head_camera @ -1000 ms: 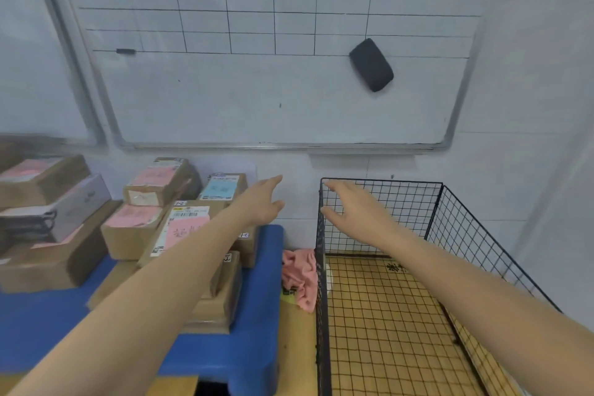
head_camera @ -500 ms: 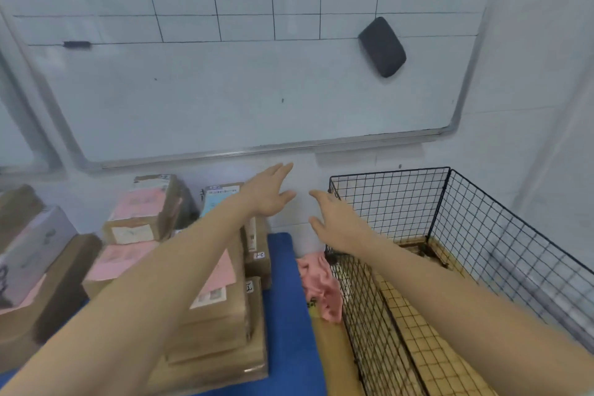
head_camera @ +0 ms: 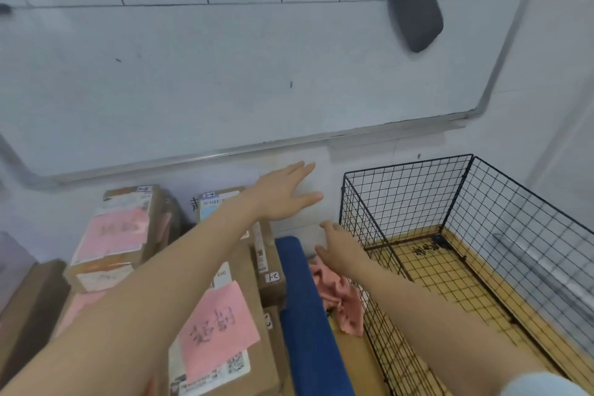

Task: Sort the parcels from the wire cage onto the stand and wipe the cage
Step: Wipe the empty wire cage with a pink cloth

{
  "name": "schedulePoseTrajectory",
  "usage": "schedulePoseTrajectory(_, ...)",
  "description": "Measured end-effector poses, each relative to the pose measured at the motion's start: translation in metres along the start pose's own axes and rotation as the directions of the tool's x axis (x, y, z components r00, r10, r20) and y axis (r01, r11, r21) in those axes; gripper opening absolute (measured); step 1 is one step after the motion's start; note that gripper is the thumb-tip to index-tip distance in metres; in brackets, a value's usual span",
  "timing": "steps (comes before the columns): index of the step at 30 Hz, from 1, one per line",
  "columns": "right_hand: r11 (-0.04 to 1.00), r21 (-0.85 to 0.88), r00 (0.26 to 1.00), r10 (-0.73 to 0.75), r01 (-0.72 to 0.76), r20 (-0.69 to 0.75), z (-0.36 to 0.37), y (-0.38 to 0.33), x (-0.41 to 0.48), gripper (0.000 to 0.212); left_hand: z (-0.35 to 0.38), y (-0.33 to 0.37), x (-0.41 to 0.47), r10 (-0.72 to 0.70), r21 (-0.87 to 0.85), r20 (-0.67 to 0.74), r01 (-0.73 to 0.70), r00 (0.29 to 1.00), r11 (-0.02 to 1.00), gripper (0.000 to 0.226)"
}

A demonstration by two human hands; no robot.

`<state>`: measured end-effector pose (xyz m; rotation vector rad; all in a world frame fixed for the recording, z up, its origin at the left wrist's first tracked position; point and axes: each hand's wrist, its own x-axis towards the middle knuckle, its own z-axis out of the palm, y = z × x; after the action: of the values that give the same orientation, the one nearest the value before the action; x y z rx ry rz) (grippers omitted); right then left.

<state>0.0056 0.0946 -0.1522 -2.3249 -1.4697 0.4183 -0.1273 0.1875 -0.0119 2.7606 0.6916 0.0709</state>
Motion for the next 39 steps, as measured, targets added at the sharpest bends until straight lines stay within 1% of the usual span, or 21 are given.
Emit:
schedulePoseTrajectory(2,0.999,0.001,0.997,0.047,-0.047,0.062,0.019,0.010,0.011,0.056,0.001,-0.006,0.005,-0.001,0.006,0.018,0.001,1.000,1.000,0.072)
schedulePoseTrajectory(4,0.996,-0.037,0.988,0.090,-0.086,0.123,0.042,0.022,0.021,0.056,0.003,-0.012,0.010,-0.003,0.017,0.027,0.002,1.000,1.000,0.072)
schedulePoseTrajectory(7,0.990,-0.074,0.977,0.133,-0.122,0.169,0.074,0.041,0.036,0.052,0.004,-0.017,0.016,0.009,0.010,0.033,-0.009,0.999,1.000,0.072)
schedulePoseTrajectory(10,0.989,-0.103,0.970,0.128,-0.108,0.206,0.094,0.048,0.049,0.049,0.001,-0.019,0.021,0.031,0.019,0.050,-0.032,0.998,0.999,0.072)
schedulePoseTrajectory(12,0.988,-0.132,0.966,0.108,-0.078,0.234,0.103,0.050,0.055,0.055,-0.001,-0.019,0.024,0.033,0.015,0.067,-0.034,0.997,0.999,0.072)
schedulePoseTrajectory(14,0.985,-0.168,0.952,0.089,-0.040,0.292,0.114,0.054,0.059,0.065,-0.004,-0.017,0.028,0.036,0.007,0.109,-0.037,0.993,0.999,0.070)
schedulePoseTrajectory(17,0.985,-0.153,0.906,0.138,-0.083,0.399,0.129,0.063,0.055,0.086,-0.004,-0.015,0.032,0.059,0.012,0.158,-0.062,0.986,0.998,0.065)
schedulePoseTrajectory(18,0.983,-0.163,0.900,0.148,-0.087,0.411,0.135,0.066,0.053,0.089,-0.004,-0.015,0.032,0.062,0.012,0.164,-0.065,0.985,0.998,0.064)
schedulePoseTrajectory(20,0.977,-0.198,0.913,0.156,-0.085,0.377,0.143,0.070,0.048,0.085,-0.002,-0.014,0.033,0.064,0.018,0.162,-0.068,0.985,0.998,0.061)
schedulePoseTrajectory(23,0.969,-0.205,0.931,0.198,-0.138,0.306,0.146,0.071,0.041,0.074,0.001,-0.013,0.034,0.071,0.018,0.151,-0.074,0.986,0.997,0.058)
schedulePoseTrajectory(25,0.970,-0.203,0.928,0.196,-0.136,0.318,0.145,0.072,0.034,0.066,0.004,-0.011,0.033,0.069,0.023,0.165,-0.074,0.984,0.997,0.059)
schedulePoseTrajectory(26,0.971,-0.180,0.918,0.211,-0.157,0.336,0.144,0.072,0.031,0.060,0.005,-0.009,0.032,0.070,0.025,0.180,-0.076,0.981,0.997,0.059)
schedulePoseTrajectory(28,0.965,-0.090,0.903,0.264,-0.248,0.338,0.137,0.069,0.028,0.046,0.006,-0.005,0.029,0.066,0.027,0.225,-0.074,0.972,0.997,0.060)
schedulePoseTrajectory(30,0.956,-0.053,0.908,0.289,-0.287,0.303,0.124,0.064,0.027,0.046,0.006,0.000,0.025,0.062,0.030,0.256,-0.072,0.965,0.997,0.061)
schedulePoseTrajectory(32,0.964,-0.060,0.924,0.266,-0.260,0.273,0.107,0.057,0.030,0.046,0.004,0.004,0.020,0.064,0.023,0.257,-0.072,0.964,0.997,0.061)
schedulePoseTrajectory(34,0.975,-0.081,0.944,0.221,-0.207,0.244,0.084,0.044,0.031,0.036,0.000,0.009,0.015,0.064,0.002,0.232,-0.066,0.971,0.998,0.061)
schedulePoseTrajectory(36,0.982,-0.102,0.966,0.176,-0.159,0.187,0.060,0.028,0.031,0.030,-0.006,0.014,0.010,0.068,-0.009,0.170,-0.067,0.983,0.998,0.061)
schedulePoseTrajectory(39,0.985,-0.158,0.993,0.081,-0.068,0.081,0.018,0.001,0.025,0.027,-0.019,0.021,0.002,0.069,0.010,0.041,-0.069,0.997,0.998,0.066)
